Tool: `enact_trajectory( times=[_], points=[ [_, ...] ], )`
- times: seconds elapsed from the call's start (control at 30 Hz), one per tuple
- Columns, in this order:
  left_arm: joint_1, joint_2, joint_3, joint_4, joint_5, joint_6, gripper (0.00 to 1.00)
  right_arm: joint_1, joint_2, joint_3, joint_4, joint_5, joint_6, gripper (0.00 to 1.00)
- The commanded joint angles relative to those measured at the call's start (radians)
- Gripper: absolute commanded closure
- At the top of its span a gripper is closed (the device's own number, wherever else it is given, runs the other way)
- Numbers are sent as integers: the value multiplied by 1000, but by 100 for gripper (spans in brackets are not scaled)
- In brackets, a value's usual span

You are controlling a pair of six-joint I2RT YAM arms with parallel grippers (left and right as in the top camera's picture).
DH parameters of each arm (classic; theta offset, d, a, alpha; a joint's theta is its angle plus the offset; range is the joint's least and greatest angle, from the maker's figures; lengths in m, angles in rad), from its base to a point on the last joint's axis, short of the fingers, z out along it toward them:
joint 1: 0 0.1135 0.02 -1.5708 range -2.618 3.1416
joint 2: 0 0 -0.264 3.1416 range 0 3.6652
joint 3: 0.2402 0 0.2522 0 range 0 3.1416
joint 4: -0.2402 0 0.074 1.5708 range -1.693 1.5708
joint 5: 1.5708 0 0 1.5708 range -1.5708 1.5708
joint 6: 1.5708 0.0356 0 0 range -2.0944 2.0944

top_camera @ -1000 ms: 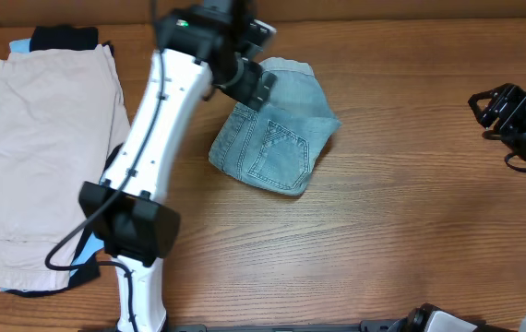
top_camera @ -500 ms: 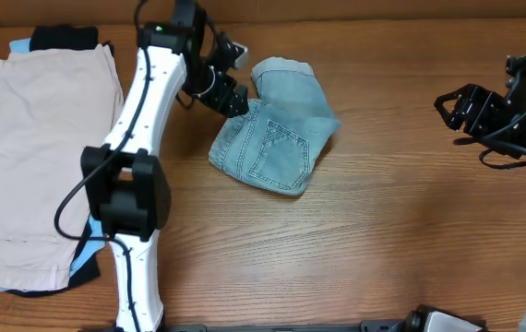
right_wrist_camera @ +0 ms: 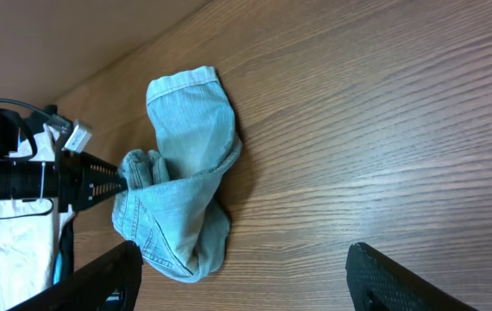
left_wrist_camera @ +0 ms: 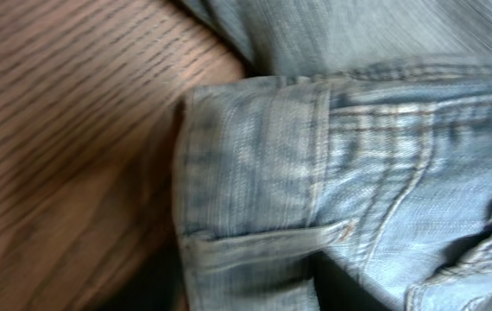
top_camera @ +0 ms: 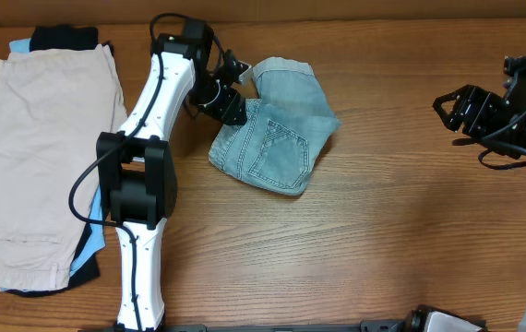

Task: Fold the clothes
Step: 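Pull the denim shorts off the stack to the table center with left gripper, then lift the shorts with the left gripper and shake them flat onto the table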

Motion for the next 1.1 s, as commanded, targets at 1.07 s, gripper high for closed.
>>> enact_trajectory(
  times=[1.07],
  points=[
    [-77,-620,531,-26,29,-16,96,178,-15,23,68,-26,-29,22]
  ],
)
